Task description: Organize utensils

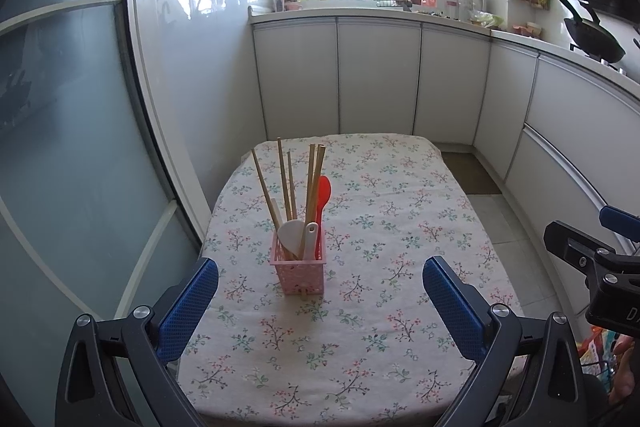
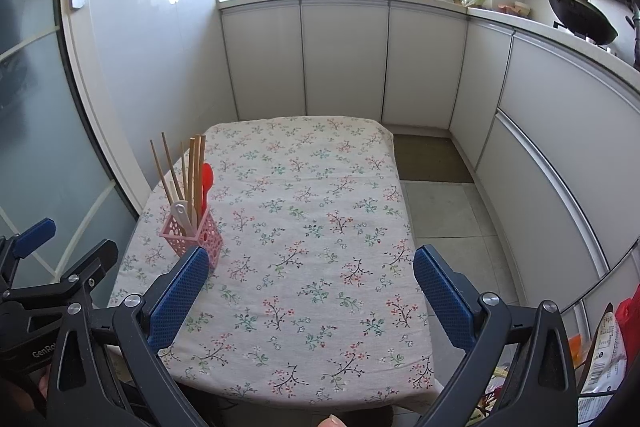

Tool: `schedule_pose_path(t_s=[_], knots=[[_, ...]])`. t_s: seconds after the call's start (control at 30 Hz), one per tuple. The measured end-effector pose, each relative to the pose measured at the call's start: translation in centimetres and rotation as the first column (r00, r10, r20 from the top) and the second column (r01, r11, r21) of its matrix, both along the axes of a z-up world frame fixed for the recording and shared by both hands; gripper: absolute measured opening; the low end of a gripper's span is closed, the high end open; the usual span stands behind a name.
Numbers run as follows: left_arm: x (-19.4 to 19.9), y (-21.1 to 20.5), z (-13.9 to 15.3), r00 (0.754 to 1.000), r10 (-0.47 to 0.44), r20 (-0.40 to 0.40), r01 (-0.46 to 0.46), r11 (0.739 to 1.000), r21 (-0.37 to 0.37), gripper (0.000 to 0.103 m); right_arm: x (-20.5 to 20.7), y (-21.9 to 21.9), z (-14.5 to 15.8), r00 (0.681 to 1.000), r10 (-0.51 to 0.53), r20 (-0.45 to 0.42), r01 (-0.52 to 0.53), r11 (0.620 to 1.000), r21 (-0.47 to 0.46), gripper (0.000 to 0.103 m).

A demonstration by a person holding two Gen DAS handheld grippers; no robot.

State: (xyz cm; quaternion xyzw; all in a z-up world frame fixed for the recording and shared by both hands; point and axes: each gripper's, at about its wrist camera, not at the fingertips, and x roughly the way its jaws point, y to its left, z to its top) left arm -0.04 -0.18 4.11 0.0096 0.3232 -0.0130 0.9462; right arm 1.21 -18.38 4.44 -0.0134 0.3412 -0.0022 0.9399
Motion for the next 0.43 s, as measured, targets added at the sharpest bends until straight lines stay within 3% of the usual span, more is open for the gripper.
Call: schedule_pose_path(t_s=[0.43], knots=[[0.35,0.04,-0.22,1.000,-0.007,-0.026,0.006,1.000,-0.011,0.103,0.24,0.06,-0.02,1.000,0.000,-0.003,0.000,1.000,0.005,0.103]])
